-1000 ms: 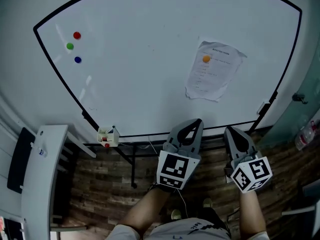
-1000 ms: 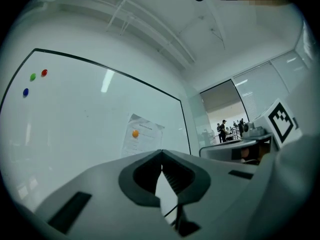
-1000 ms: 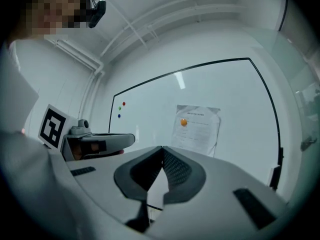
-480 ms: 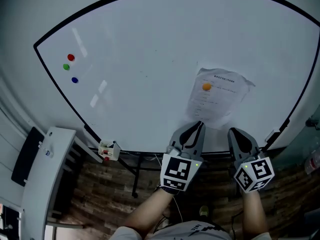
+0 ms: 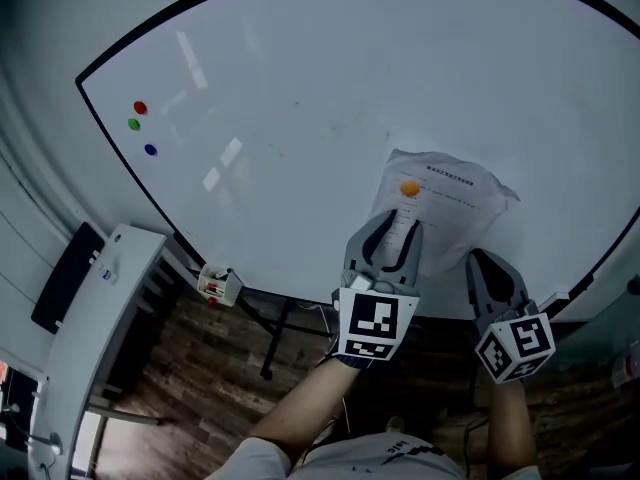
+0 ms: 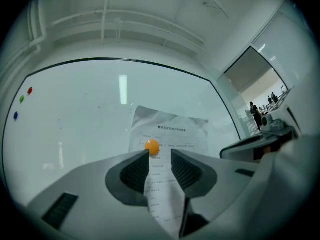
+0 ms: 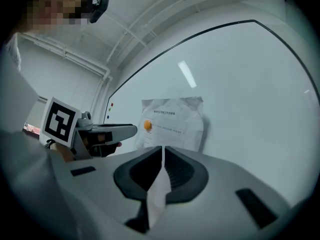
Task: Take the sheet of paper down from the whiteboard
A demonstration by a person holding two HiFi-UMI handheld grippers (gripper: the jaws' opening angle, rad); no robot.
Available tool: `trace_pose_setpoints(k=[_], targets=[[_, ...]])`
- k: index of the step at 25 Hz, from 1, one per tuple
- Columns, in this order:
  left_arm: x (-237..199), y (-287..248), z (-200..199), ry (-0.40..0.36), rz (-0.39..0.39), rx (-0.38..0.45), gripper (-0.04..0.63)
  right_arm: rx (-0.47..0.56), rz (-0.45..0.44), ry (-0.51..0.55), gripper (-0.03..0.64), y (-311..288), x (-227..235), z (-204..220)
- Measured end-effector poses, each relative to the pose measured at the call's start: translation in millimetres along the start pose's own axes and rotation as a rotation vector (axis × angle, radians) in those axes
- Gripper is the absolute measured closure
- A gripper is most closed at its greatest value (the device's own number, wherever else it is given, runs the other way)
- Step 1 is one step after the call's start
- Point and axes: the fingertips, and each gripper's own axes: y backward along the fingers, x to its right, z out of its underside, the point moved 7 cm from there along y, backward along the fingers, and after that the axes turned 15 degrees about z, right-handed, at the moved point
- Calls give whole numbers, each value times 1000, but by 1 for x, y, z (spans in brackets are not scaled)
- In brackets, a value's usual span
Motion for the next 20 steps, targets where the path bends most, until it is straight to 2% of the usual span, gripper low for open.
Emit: trace_pose_setpoints(k=[7,13,20], targets=[[-3,-28,-3,-80,-133,-41,457,-2,-27,-4,603,-13,21,5],[-8,-38,-1,-105,-217,-70,441,2,-37,-21,601,-20,33,7],[-9,-46,-1,-103,-236,-81,434,-1,-51,-27,599,-28,41,8]])
